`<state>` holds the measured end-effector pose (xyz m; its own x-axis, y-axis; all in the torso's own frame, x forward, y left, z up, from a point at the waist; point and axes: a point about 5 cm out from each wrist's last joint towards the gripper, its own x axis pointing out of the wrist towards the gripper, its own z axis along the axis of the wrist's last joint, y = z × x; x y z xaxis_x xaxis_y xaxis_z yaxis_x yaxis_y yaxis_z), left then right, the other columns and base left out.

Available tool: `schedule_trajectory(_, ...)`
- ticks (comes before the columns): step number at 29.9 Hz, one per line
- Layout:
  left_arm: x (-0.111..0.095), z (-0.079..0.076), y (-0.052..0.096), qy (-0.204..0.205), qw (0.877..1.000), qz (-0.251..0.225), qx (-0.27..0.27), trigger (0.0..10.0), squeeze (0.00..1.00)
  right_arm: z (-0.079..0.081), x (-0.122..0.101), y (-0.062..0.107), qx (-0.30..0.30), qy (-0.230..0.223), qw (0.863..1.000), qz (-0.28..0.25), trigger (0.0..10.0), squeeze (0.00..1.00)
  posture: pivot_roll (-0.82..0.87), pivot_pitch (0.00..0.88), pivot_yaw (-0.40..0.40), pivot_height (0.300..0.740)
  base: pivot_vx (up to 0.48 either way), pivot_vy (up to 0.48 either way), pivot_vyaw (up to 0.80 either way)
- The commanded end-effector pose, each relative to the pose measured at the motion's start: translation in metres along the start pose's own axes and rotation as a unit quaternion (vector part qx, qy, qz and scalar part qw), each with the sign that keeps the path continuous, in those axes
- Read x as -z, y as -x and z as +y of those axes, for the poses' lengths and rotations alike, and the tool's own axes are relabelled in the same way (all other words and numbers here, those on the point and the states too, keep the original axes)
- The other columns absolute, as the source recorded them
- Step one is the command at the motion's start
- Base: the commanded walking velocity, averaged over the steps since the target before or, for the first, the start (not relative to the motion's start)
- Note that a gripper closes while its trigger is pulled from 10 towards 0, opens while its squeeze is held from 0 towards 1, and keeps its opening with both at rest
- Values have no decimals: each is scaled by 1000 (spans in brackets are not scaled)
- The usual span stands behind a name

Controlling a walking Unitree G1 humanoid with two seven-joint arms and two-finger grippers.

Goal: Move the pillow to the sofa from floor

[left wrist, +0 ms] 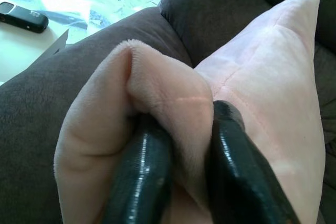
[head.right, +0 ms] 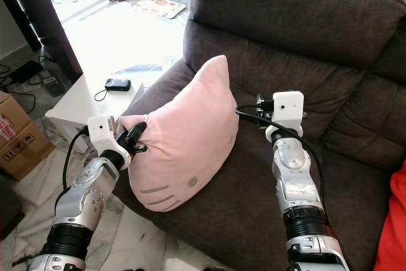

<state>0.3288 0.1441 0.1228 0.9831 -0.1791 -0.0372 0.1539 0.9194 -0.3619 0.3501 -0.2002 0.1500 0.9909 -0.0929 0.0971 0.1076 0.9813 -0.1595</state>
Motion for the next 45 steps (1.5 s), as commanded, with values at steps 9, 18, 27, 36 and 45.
schedule_trajectory(9, -23, -9, 0, -1, 999, -36, 13, 10000, 1000, 1, -3, 1, -3, -6, 1000, -4, 10000, 0, -24, 127, -76, 740, 0, 0, 0)
schedule_trajectory(18, -43, -17, 5, -3, 998, -60, 21, 10000, 1000, 3, -3, -1, -8, -18, 1000, -4, 10000, 0, -18, 125, -74, 740, 0, 0, 0)
schedule_trajectory(27, -55, -25, 12, -16, 997, -67, 28, 10000, 1000, 3, -2, 0, -8, -20, 1000, -3, 10000, 0, -16, 124, -71, 740, 0, 0, 0)
schedule_trajectory(36, -56, -33, 23, -64, 998, -17, 23, 10000, 1000, 4, 3, 4, -12, -18, 1000, 3, 10000, 0, -8, 118, -69, 740, 0, 0, 0)
schedule_trajectory(45, -63, -34, 27, -188, 978, -90, 11, 10000, 0, 5, -2, 7, -12, -34, 999, -24, 10000, 0, -13, 102, -62, 740, 0, 0, 0)
